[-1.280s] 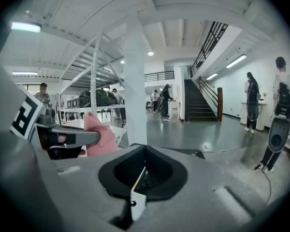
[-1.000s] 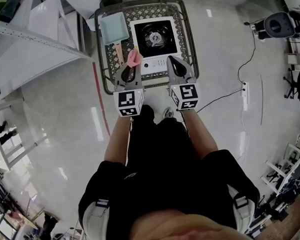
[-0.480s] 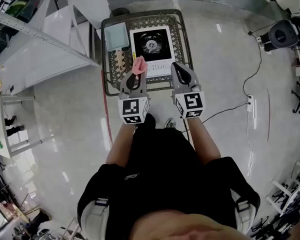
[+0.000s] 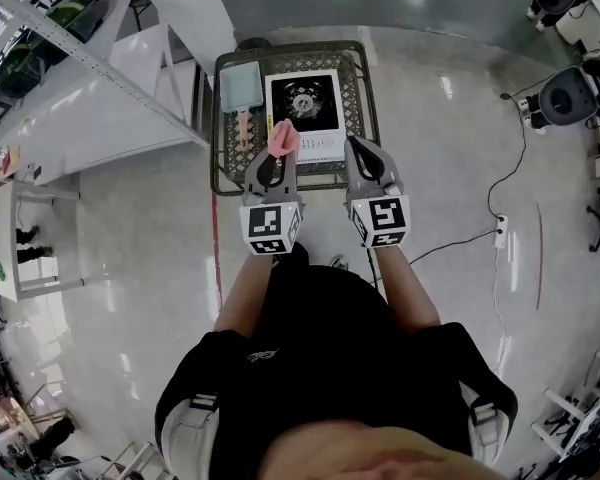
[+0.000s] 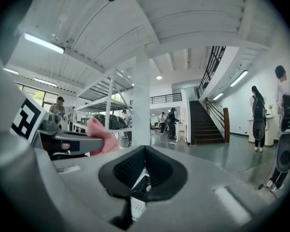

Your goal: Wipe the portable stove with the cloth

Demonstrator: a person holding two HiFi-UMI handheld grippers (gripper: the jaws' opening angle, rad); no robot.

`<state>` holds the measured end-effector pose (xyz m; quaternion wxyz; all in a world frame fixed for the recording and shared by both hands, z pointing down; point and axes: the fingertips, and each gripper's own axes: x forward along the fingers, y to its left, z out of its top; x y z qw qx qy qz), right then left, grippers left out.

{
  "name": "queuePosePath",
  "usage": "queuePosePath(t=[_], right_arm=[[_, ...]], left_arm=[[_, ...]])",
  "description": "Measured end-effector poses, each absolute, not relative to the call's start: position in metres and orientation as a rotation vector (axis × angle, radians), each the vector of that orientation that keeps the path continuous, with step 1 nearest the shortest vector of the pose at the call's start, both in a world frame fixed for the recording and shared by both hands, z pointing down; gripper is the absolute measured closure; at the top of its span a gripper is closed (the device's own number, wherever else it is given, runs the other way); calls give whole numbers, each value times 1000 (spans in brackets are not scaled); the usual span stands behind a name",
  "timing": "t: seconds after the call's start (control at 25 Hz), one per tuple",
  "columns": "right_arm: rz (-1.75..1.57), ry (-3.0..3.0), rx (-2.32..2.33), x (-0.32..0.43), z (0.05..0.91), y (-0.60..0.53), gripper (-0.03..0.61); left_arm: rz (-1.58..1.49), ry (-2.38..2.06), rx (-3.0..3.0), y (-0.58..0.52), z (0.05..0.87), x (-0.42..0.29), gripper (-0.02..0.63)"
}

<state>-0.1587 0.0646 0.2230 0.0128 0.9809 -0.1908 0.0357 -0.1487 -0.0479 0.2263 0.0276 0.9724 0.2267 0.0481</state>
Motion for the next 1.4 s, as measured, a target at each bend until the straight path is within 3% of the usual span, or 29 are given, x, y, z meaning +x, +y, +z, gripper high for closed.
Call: queuePosePath(t=[1.4], right_arm=[[103,-652,3049,-206,223,78,577]], left_arm=[[154,682,2989,-21,229,-200,583]])
